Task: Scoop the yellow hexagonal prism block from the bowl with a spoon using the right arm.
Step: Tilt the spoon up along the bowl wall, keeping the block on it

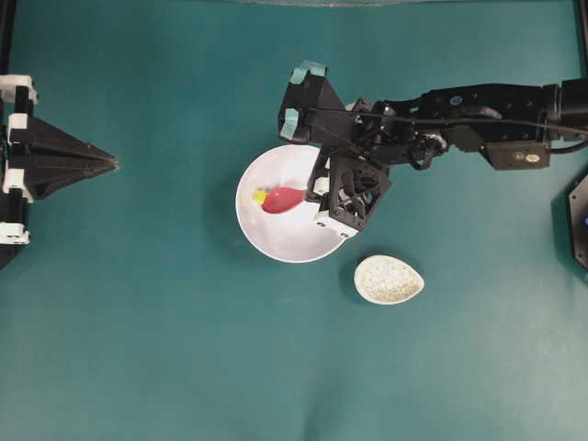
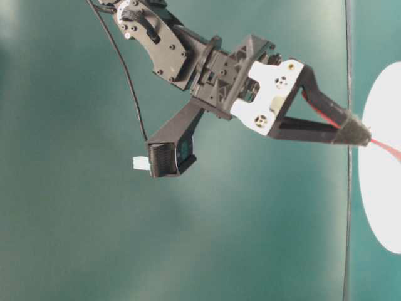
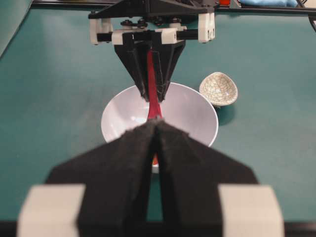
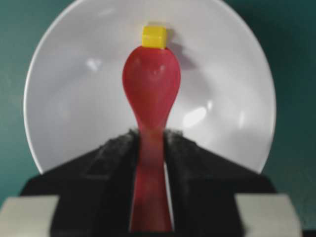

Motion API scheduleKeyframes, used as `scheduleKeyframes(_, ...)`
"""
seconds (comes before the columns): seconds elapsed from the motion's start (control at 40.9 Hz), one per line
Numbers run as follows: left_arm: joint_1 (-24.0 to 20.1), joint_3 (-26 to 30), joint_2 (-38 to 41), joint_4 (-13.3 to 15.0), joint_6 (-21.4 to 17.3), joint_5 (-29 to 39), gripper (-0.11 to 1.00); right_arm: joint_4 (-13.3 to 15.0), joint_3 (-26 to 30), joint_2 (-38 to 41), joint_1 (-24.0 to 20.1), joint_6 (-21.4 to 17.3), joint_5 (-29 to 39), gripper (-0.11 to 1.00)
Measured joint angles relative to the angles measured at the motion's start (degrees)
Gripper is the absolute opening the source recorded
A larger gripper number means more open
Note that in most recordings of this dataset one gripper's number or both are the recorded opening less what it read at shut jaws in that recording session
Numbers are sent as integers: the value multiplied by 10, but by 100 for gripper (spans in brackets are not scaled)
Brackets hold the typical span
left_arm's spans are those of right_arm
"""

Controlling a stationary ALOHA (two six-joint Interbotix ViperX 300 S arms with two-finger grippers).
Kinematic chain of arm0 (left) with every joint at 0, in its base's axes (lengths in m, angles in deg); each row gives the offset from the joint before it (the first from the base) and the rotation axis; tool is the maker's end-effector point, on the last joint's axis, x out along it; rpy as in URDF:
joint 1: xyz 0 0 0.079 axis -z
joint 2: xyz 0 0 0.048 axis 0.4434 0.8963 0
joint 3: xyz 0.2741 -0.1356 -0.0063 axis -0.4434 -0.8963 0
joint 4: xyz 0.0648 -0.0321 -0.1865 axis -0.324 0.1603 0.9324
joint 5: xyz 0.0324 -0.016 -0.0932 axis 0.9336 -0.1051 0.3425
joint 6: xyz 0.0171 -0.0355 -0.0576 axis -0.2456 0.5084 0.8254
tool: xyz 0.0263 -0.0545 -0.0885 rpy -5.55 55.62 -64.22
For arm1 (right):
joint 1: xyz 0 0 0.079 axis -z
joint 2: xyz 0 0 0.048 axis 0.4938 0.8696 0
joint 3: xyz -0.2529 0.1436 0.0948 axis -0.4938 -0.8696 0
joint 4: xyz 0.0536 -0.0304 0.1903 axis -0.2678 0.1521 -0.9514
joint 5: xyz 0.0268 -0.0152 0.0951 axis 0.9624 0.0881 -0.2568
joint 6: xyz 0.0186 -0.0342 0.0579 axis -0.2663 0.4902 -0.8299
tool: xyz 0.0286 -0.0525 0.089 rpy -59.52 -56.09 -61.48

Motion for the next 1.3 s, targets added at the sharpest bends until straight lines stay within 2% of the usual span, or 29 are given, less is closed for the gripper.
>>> scheduleKeyframes(0.685,0,0,0,-1,0,-1,4,2,-4,-1,-9,4,-38,25)
scheduleKeyframes(1.297,1,0,0,0,1,0,4,2,-53,-11,-16,0,-112,25)
